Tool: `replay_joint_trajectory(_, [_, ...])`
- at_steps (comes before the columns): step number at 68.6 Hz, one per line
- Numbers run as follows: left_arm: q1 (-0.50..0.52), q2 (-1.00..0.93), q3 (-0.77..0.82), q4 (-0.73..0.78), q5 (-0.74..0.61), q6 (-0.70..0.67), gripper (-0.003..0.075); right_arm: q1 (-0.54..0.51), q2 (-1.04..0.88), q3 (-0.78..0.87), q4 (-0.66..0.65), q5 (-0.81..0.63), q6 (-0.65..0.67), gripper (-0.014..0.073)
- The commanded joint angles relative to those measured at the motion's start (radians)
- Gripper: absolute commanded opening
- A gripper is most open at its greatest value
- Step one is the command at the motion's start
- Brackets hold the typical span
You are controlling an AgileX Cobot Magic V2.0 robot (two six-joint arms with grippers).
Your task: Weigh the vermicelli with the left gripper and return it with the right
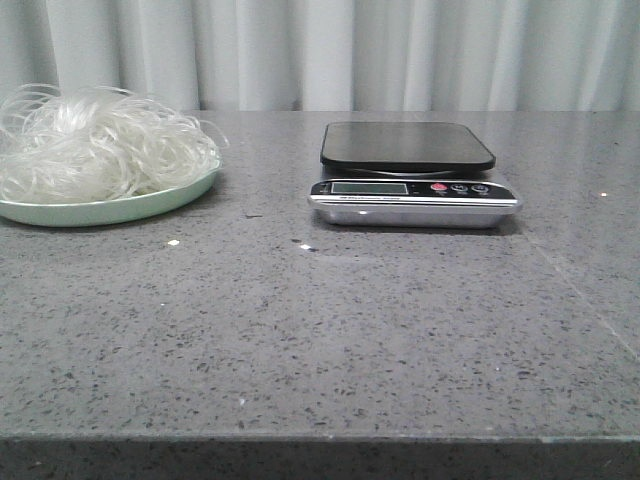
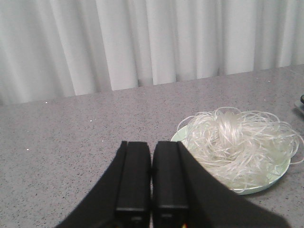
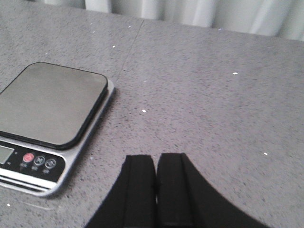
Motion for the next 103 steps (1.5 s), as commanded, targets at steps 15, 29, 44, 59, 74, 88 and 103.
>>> replay_joint_trajectory(15, [0.002, 0.010, -0.025, -0.010, -0.075, -0.010, 0.0137, -0.021, -0.400, 0.235, 0.002, -0.192, -0.004, 0.0150])
replay_joint_trajectory(29, [0.002, 0.010, -0.025, -0.010, -0.075, -0.010, 0.0137, -0.021, -0.556, 0.257, 0.002, -0.205, -0.004, 0.0150])
replay_joint_trajectory(44, [0.002, 0.010, -0.025, -0.010, -0.075, -0.010, 0.0137, -0.021, -0.564, 0.257, 0.002, -0.213, -0.004, 0.0150])
replay_joint_trajectory(59, [0.002, 0.010, -0.025, -0.010, -0.074, -0.010, 0.0137, -0.021, -0.564, 0.257, 0.002, -0.213, -0.004, 0.0150])
replay_joint_trajectory(74, [0.002, 0.010, -0.025, -0.010, -0.074, -0.010, 0.0137, -0.021, -0.564, 0.257, 0.002, -0.213, -0.004, 0.0150])
replay_joint_trajectory(88, [0.002, 0.010, -0.025, -0.010, -0.074, -0.010, 0.0137, -0.021, -0.564, 0.257, 0.002, -0.213, -0.004, 0.0150])
replay_joint_trajectory(103, [0.002, -0.036, 0.055, -0.010, -0.140, -0.010, 0.0137, -0.021, -0.564, 0.257, 0.002, -0.212, -0.004, 0.0150])
